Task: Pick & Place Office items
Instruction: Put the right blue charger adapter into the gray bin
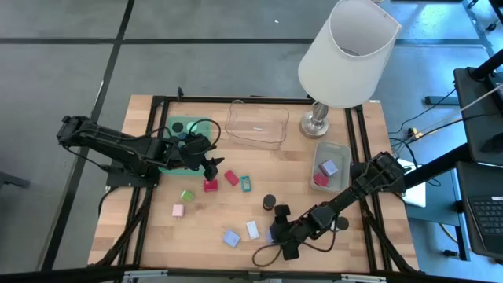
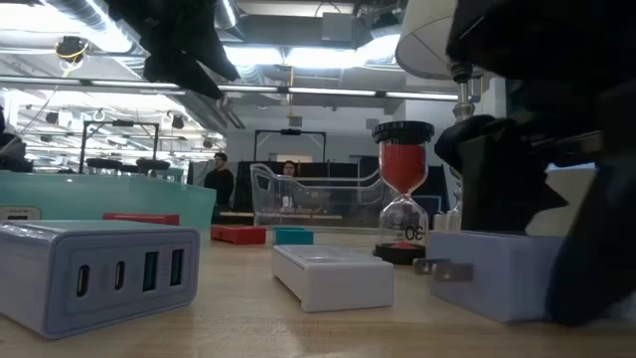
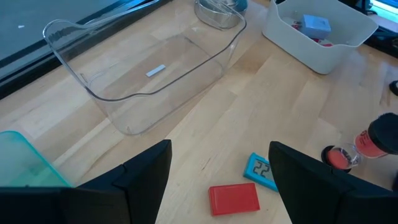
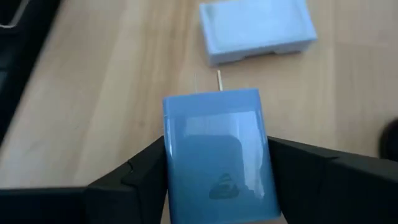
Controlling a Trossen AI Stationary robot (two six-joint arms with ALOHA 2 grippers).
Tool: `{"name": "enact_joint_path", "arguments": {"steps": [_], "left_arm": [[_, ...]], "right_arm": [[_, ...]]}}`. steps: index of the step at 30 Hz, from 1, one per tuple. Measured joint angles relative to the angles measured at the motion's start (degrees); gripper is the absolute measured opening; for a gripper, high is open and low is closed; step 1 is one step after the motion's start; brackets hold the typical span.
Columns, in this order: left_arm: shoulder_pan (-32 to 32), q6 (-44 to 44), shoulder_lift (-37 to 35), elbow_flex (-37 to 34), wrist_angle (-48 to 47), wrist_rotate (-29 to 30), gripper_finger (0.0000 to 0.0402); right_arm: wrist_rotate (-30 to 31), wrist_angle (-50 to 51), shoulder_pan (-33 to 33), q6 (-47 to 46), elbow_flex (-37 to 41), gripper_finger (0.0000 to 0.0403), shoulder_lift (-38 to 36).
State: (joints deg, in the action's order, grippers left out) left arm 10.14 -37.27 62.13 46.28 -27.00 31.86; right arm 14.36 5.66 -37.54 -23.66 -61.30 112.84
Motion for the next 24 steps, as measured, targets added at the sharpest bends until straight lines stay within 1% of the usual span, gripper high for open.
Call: {"name": "enact_joint_path", "arguments": {"steps": [3, 5, 9, 13, 16, 19, 24], "left_arm": [[0.0, 0.0, 0.0, 0.0, 0.2, 0.0, 0.0266], [0.0, 0.0, 0.0, 0.0, 0.2, 0.0, 0.0266], [0.0, 0.0, 0.0, 0.0, 0.2, 0.0, 0.0266], [0.0, 0.0, 0.0, 0.0, 0.2, 0.0, 0.0266], [0.0, 0.0, 0.0, 0.0, 0.2, 0.0, 0.0266], [0.0, 0.0, 0.0, 0.0, 0.2, 0.0, 0.0266], [0.0, 0.0, 0.0, 0.0, 0.2, 0.0, 0.0266]], "right_arm": [[-0.2, 2.3, 0.8, 0.1, 0.0, 0.0230, -0.7], [0.2, 5.0, 1.3, 1.2, 0.0, 0.0229, -1.7], [4.0, 14.2, 2.2, 3.2, 0.2, 0.0212, -4.9], [9.3, 22.2, 2.1, 2.8, 0.2, 0.0212, -8.5], [12.8, 28.2, 2.1, -1.3, 0.2, 0.0212, -11.1], [15.9, 32.9, 2.8, -8.4, 0.2, 0.0212, -15.3], [20.6, 39.7, 4.4, -20.1, 0.1, 0.0212, -25.9]]}}
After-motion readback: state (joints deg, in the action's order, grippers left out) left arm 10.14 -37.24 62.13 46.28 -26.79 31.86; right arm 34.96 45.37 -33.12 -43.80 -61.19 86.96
